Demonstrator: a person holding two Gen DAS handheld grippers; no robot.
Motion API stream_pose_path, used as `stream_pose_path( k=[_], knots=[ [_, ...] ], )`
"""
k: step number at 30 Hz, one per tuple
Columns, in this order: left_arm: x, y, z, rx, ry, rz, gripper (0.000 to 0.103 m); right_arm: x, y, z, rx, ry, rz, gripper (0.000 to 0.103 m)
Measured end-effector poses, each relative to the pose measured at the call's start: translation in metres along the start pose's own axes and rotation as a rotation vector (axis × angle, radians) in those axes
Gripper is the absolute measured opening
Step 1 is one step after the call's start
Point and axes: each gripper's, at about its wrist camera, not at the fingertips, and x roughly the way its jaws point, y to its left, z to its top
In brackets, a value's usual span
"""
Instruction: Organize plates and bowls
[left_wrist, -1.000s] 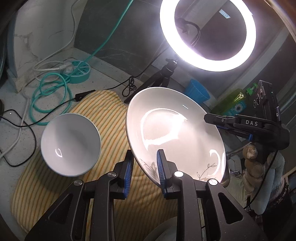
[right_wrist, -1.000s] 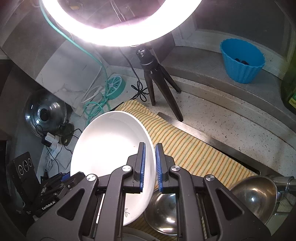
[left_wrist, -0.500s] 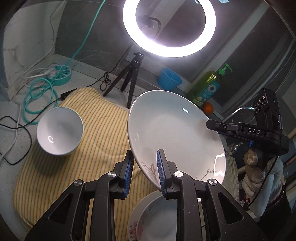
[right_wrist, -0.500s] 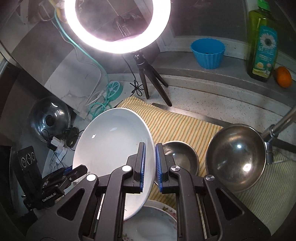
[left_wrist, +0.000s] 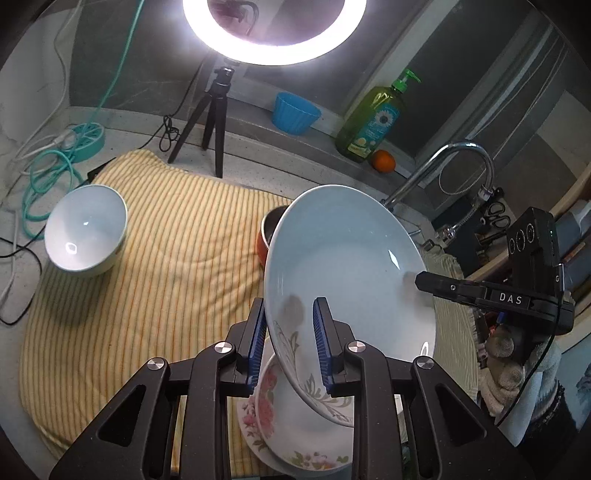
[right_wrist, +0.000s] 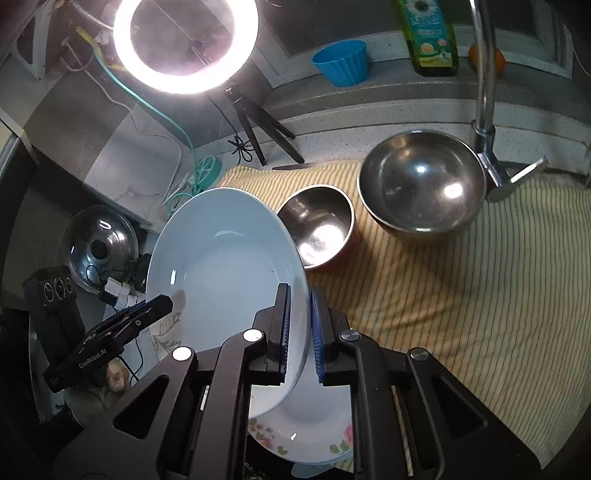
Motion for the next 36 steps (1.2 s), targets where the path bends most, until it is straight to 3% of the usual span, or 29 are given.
stream_pose_path(
  k=[15, 36],
  knots=[
    [0.044, -0.002, -0.038, 0.084, 0.186, 0.000, 0.023, 0.014, -0.042, -0.087, 0.160, 0.034, -0.034, 0.011],
    [0.062, -0.006, -0.062, 0.129, 0.278, 0.028, 0.023, 0.026, -0.051, -0.123, 0.184, 0.120, -0.088, 0.011]
  ],
)
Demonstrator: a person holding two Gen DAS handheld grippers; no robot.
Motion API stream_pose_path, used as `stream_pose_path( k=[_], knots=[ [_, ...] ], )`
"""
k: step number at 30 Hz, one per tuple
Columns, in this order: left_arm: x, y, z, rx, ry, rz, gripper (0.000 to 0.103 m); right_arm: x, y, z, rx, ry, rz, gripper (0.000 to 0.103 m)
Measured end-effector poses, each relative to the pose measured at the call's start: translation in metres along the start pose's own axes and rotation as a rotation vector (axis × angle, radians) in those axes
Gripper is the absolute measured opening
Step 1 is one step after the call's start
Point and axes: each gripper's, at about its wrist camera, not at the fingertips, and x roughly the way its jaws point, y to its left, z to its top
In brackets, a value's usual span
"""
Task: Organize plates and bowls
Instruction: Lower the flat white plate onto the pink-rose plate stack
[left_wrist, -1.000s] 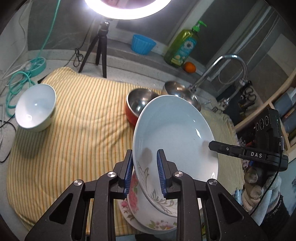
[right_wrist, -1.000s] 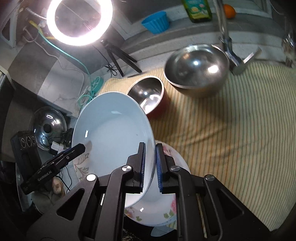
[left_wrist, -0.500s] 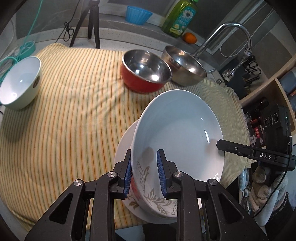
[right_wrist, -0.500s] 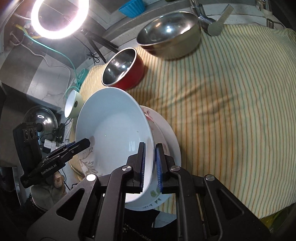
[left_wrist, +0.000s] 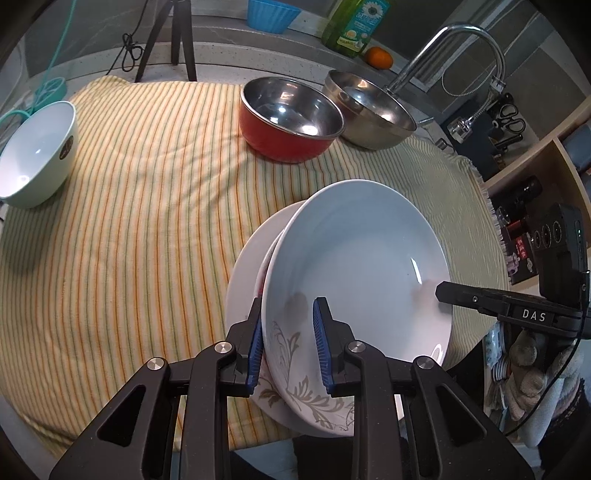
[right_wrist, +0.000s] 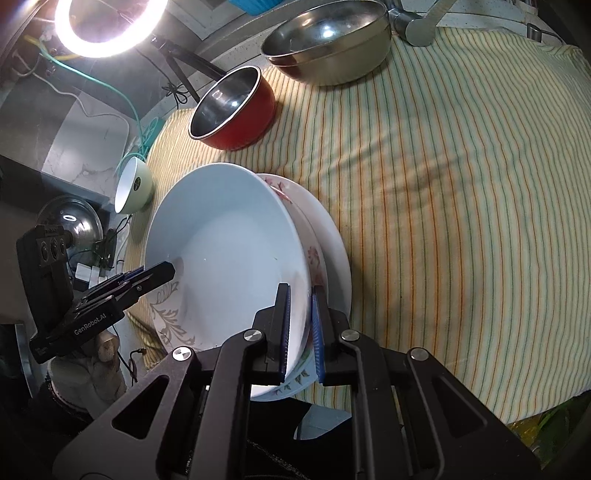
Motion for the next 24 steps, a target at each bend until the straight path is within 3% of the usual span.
stream_pose_path(
  k=[24],
  knots=[
    [0.007, -0.023, -0.003, 0.166, 0.020, 0.137, 0.022, 0.008, 0.029, -0.007, -0.187, 0.029, -0.254, 0.012]
  ],
)
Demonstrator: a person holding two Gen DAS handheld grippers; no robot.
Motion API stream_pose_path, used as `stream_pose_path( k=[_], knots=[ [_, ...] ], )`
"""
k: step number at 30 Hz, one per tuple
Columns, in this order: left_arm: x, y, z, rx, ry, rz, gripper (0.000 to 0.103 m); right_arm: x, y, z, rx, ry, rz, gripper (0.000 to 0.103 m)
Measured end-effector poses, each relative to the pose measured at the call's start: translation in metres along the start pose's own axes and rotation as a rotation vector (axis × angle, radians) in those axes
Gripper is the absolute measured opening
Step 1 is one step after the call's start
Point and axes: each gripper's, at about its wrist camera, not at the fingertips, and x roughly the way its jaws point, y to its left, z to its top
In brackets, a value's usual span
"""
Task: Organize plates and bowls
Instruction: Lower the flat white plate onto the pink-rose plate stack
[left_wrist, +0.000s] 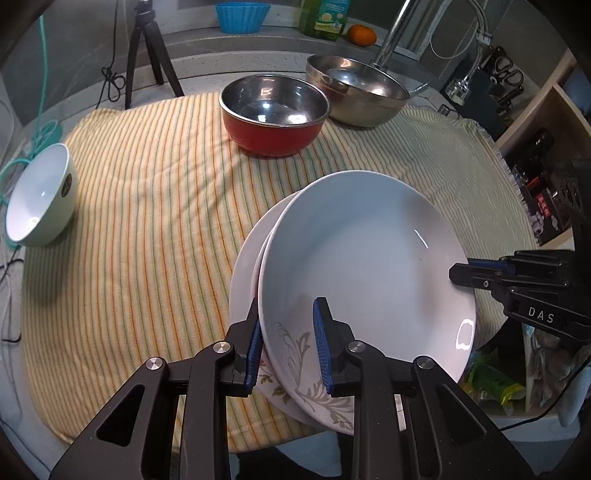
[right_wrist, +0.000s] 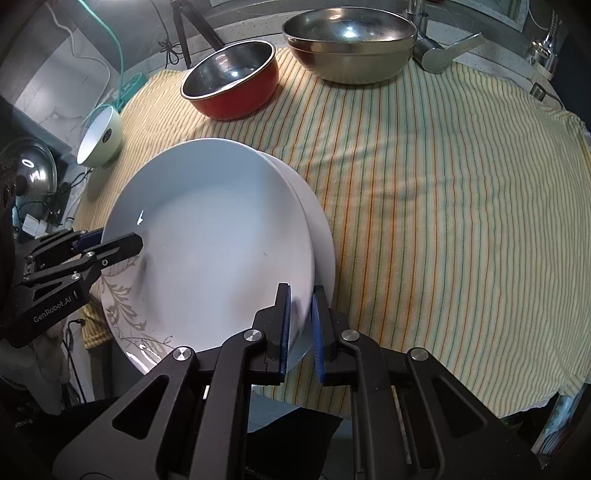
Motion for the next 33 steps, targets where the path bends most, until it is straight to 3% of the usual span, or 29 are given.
stream_pose_path(
  k=[15, 33],
  knots=[
    [0.0003, -0.0107, 0.0007, 0.122, 0.033, 0.048, 0.024, 0.0001, 0.0087, -0.0007, -0.047, -0.001, -0.064, 0.012],
    [0.0038, -0.0069, 0.0055, 0.171, 0.080, 0.050, 0.024, 0.0010, 0.0087, 0.0035, -0.069, 0.016, -0.050, 0.014]
  ],
)
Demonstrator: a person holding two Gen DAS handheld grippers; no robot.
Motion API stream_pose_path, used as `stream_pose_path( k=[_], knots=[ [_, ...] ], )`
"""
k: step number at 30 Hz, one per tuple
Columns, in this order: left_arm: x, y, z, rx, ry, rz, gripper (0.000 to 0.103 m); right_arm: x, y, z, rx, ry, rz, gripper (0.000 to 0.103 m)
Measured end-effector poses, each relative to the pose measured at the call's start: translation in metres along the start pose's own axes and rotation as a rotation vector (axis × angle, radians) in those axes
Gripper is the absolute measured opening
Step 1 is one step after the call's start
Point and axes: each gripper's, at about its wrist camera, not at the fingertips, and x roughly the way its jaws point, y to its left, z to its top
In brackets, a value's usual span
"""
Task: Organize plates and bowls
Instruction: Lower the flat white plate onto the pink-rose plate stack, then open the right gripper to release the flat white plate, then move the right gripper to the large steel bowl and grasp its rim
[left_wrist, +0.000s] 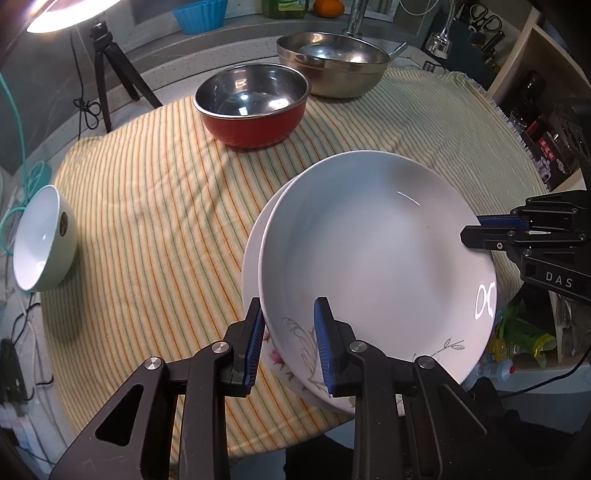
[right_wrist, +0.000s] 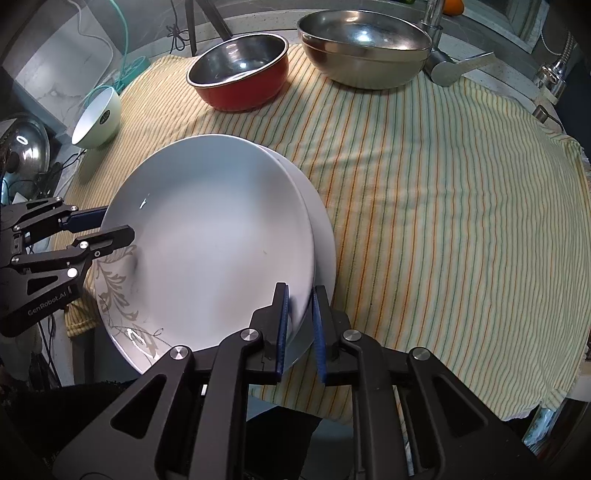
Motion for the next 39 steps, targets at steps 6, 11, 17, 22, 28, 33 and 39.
stream_pose_path(
  k=[6, 11, 17, 22, 28, 33, 39],
  knots=[
    [-0.006, 0.007, 0.004, -0.030, -0.012, -0.037, 0.027, -0.007, -0.009, 0.004, 0.038, -0.038, 0.035, 0.015],
    [-0.015, 0.016, 0.015, -0.071, -0.042, -0.071, 0.027, -0.023, -0.019, 0.010, 0.078, -0.124, 0.053, 0.037],
    [-0.029, 0.030, 0.041, -0.148, -0.114, -0.147, 0.034, -0.044, -0.044, 0.026, 0.143, -0.204, 0.065, 0.055],
    [-0.033, 0.038, 0.072, -0.201, -0.179, -0.173, 0.036, -0.057, -0.074, 0.042, 0.216, -0.263, 0.071, 0.059],
    [-0.031, 0.040, 0.115, -0.223, -0.240, -0.185, 0.040, -0.065, -0.109, 0.069, 0.290, -0.310, 0.112, 0.067],
    [-0.019, 0.045, 0.152, -0.243, -0.247, -0.206, 0.040, -0.065, -0.126, 0.094, 0.301, -0.336, 0.111, 0.067],
    [0.002, 0.051, 0.186, -0.265, -0.241, -0.209, 0.040, -0.060, -0.142, 0.123, 0.305, -0.349, 0.131, 0.067]
  ],
)
